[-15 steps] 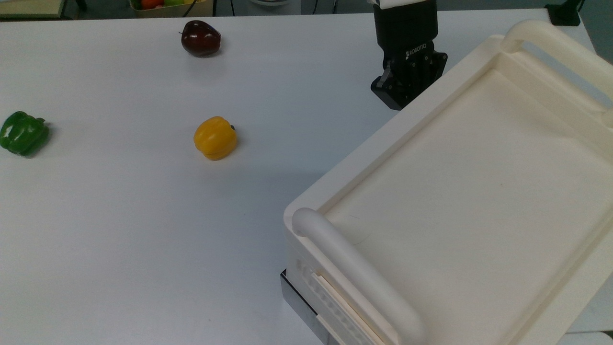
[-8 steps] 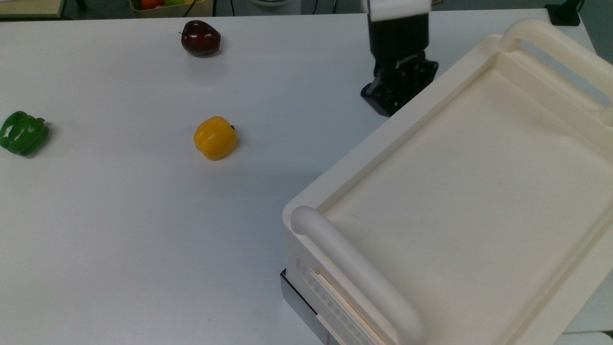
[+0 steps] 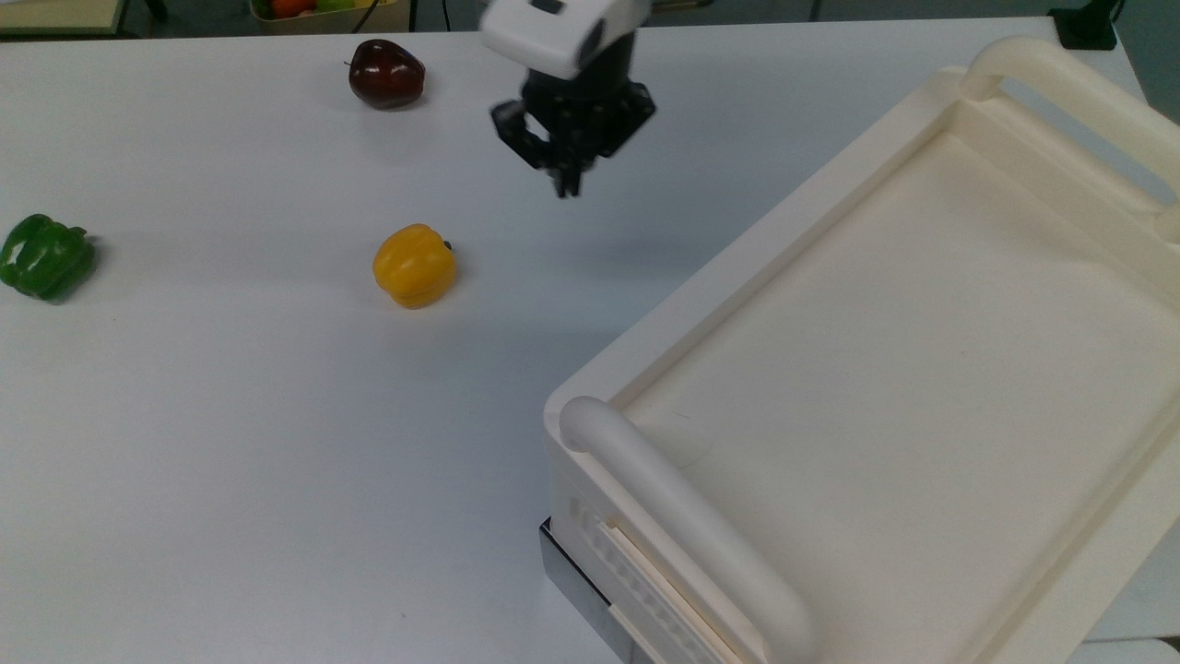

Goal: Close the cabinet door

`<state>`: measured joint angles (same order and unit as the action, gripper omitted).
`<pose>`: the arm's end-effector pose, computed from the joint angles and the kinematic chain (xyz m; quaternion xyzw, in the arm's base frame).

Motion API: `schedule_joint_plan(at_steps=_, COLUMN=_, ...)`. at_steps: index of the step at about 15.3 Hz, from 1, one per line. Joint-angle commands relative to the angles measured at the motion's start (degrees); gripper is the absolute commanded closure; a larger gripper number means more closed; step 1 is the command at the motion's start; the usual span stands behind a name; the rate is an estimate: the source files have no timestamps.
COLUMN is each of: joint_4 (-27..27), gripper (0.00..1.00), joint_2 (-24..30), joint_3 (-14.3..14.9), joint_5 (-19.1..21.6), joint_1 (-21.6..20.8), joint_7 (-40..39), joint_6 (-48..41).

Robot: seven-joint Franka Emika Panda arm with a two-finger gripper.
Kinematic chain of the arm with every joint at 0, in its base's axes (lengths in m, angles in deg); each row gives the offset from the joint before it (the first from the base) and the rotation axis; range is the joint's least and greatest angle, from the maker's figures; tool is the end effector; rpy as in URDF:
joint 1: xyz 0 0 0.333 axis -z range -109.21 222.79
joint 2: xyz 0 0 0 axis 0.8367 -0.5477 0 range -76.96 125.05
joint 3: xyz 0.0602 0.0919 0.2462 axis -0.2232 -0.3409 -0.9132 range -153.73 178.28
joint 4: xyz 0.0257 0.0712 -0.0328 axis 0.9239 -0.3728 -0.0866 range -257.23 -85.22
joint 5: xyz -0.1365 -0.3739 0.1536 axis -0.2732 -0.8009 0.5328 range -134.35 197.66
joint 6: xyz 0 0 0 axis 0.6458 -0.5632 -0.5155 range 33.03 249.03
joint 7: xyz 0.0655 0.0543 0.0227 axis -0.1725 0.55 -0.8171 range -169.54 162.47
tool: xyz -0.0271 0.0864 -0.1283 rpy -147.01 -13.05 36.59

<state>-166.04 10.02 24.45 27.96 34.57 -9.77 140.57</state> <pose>0.6687 0.1206 0.4521 0.9842 0.1527 0.0716 0.0544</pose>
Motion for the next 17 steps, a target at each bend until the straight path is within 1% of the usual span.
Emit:
schedule_joint_plan(at_steps=1, joint_4=-0.2, gripper=0.68, joint_2=1.3, joint_3=2.8, joint_5=-0.8, joint_1=1.6, joint_7=7.0, joint_6=-5.1)
schedule_joint_plan(at_steps=2, joint_4=-0.3, gripper=0.65, joint_2=1.5, joint_3=3.4, joint_5=-0.4, joint_1=2.6, joint_7=7.6, joint_6=-5.1)
schedule_joint_plan(at_steps=3, joint_4=-0.2, gripper=0.43, joint_2=1.6, joint_3=4.0, joint_5=-0.2, joint_1=3.4, joint_7=8.1, joint_6=-5.2)
schedule_joint_plan(at_steps=4, joint_4=-0.4, gripper=0.06, joint_2=1.6, joint_3=4.7, joint_5=-0.4, joint_1=3.7, joint_7=9.0, joint_6=-5.6)
schedule_joint_plan(at_steps=5, joint_4=-0.4, gripper=0.00, joint_2=1.4, joint_3=5.4, joint_5=-1.0, joint_1=3.8, joint_7=10.2, joint_6=-6.5)
schedule_joint_plan(at_steps=7, joint_4=-0.2, gripper=0.00, joint_2=1.8, joint_3=6.6, joint_5=-0.4, joint_1=5.0, joint_7=10.4, joint_6=-7.2)
schedule_joint_plan(at_steps=9, joint_4=0.0, gripper=0.00, joint_2=3.6, joint_3=6.8, joint_5=0.8, joint_1=6.8, joint_7=10.4, joint_6=-7.5)
schedule_joint_plan(at_steps=11, joint_4=-0.2, gripper=0.00, joint_2=4.2, joint_3=6.9, joint_5=3.1, joint_1=7.9, joint_7=9.7, joint_6=-8.8)
schedule_joint_plan(at_steps=17, joint_4=-0.2, gripper=0.00, joint_2=4.4, joint_3=6.9, joint_5=2.9, joint_1=8.6, joint_7=8.4, joint_6=-10.3)
